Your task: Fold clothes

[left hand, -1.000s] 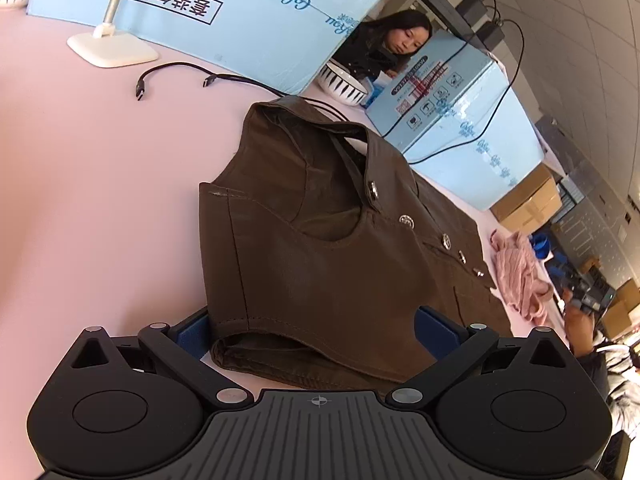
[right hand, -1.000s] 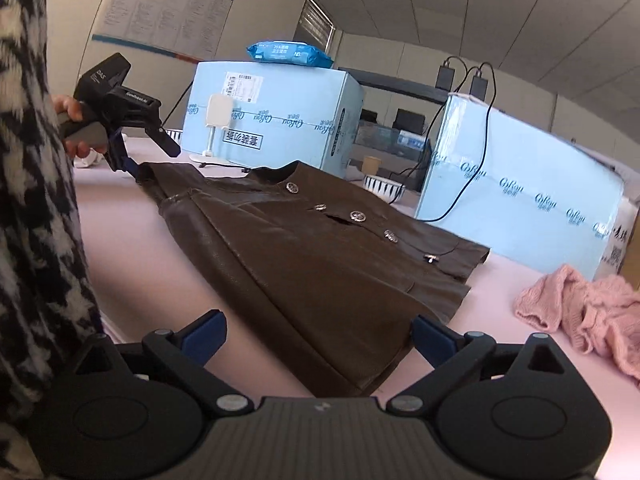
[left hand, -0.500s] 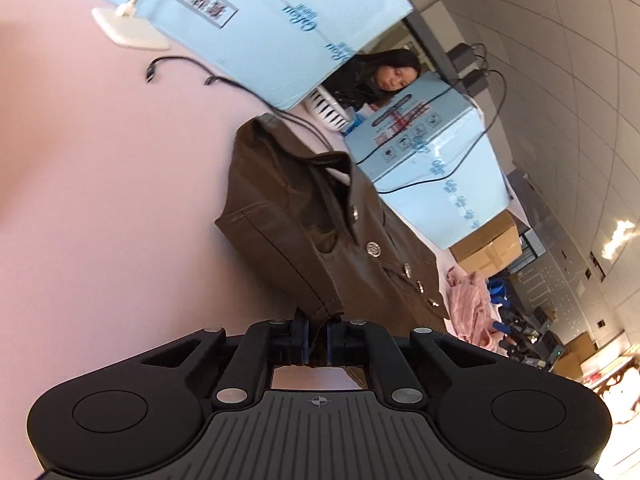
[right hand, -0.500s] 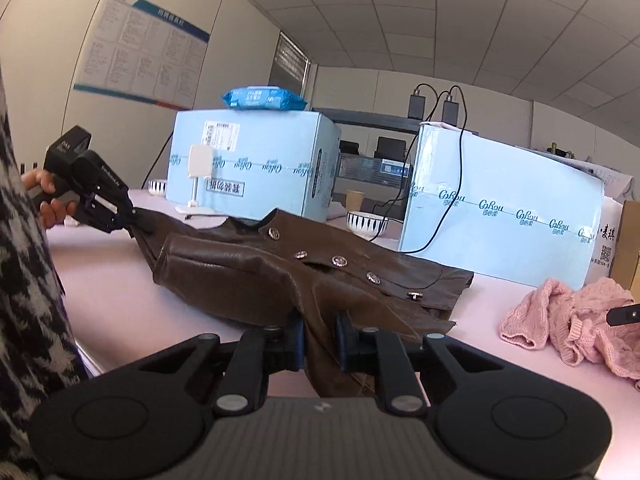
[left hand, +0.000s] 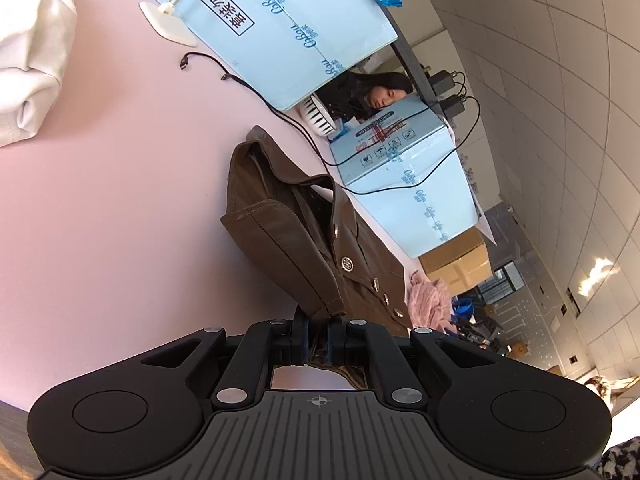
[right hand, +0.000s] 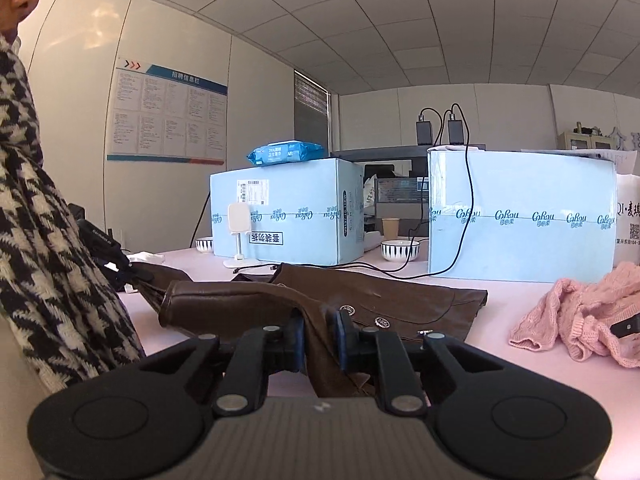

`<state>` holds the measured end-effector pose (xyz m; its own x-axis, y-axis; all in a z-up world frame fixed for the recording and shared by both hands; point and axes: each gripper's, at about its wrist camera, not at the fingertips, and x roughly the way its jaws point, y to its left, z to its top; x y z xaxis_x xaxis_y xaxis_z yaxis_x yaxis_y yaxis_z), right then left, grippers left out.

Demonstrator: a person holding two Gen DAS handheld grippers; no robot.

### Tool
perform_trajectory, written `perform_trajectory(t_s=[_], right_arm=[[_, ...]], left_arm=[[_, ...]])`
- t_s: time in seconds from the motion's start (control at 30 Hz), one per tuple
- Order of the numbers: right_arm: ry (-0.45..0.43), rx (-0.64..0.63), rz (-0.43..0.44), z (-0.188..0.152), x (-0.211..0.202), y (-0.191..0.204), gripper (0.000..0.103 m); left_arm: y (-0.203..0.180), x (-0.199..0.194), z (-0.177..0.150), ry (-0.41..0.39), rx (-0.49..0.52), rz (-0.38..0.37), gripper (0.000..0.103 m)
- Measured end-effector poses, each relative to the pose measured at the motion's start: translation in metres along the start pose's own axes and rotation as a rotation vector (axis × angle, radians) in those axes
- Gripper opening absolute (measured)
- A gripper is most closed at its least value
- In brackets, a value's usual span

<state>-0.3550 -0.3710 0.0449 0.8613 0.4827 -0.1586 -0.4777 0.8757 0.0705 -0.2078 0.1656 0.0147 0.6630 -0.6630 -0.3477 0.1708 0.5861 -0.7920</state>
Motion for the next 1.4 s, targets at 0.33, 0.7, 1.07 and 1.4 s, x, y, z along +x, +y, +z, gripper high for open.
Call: perform_trajectory(t_s=[0.33,0.7,1.07,1.4], right_arm=[[-0.101,0.071,-0.056,0.047,0.050,-0.045,0.017],[0.033,0.245,-0.228,0.098,0.230,-0.168,0.012],[0.205,0.560,-0.064,0.059,0.240,-0.224,0.079],[0.450,0.687,-0.149,0.023,0.190,-0.225,0.079]], left_arm=[[-0.040,0.032,0.070,-0.028,0.018,-0.020,0.007],[-0.035,0.189,0.202,-0.001,-0.055,0.188,0.019],[0.023,0.225,0.222,-0.002,-0.065,0.354,0.048],[-0.014,0.189,0.184,0.147,0.198,0.276,0.066]])
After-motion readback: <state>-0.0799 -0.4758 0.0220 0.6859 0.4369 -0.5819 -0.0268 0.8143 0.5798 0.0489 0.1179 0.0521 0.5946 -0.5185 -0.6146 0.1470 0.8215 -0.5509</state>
